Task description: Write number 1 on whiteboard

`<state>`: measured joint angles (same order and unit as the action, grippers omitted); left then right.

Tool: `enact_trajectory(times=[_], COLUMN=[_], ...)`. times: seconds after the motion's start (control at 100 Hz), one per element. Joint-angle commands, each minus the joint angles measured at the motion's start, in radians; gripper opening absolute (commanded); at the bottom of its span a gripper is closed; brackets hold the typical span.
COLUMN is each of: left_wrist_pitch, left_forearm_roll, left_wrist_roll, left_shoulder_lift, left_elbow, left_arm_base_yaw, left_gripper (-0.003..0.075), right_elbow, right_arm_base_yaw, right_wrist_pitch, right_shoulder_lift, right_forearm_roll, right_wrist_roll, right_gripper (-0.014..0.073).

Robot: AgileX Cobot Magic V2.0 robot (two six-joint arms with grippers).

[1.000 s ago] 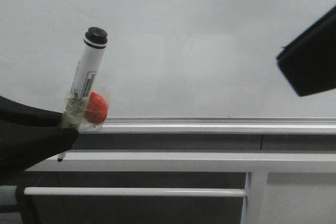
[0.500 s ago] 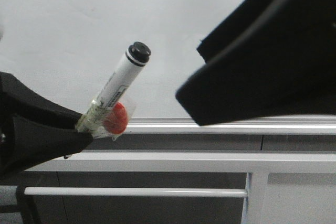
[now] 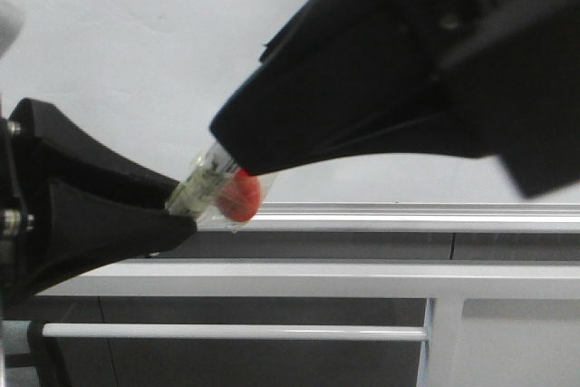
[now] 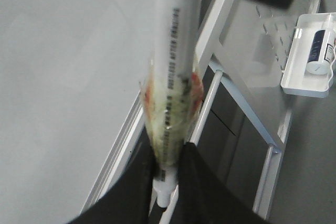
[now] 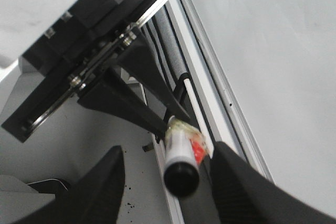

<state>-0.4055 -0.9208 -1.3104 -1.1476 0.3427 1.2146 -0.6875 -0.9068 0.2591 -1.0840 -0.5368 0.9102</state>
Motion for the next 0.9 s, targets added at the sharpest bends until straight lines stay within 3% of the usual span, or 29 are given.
enact_trajectory(times=[0.0,0.52,0.68,0.81,0.89], left_wrist_pitch=[-0.038,-0.030,-0.032,-0.054,-0.074], left_forearm_roll=[0.024,0.050,0.050,0.050,0.050], left_wrist_roll=[0.002,0.002,0.002,0.002,0.002], left_shoulder_lift=[0.017,0.017,0.017,0.017,0.017], left_elbow=[0.033,0.035,0.035,0.035,0.035], left_arm_base_yaw=[0.005,0.005,0.005,0.005,0.005], left_gripper=[-0.0020,-0.0020,-0.0020,-0.0020,-0.0020], right_elbow=[-0.047,-0.079,-0.079,-0.079,-0.079], right_arm_base_yaw=[-0.001,-0.001,-0.001,-0.001,-0.001], right_wrist_pitch=[-0.062,-0.033,-0.030,-0.010,0.004], right_shoulder_lift=[-0.014,-0.066,-0.066,-0.068,-0.068], right_forearm_roll=[-0.005,-0.005,-0.005,-0.005,-0.005], right_wrist_roll=[0.008,0.008,0.008,0.008,0.008], right_gripper=[0.0331,0.0314,0.0153,-0.0041,-0.0069])
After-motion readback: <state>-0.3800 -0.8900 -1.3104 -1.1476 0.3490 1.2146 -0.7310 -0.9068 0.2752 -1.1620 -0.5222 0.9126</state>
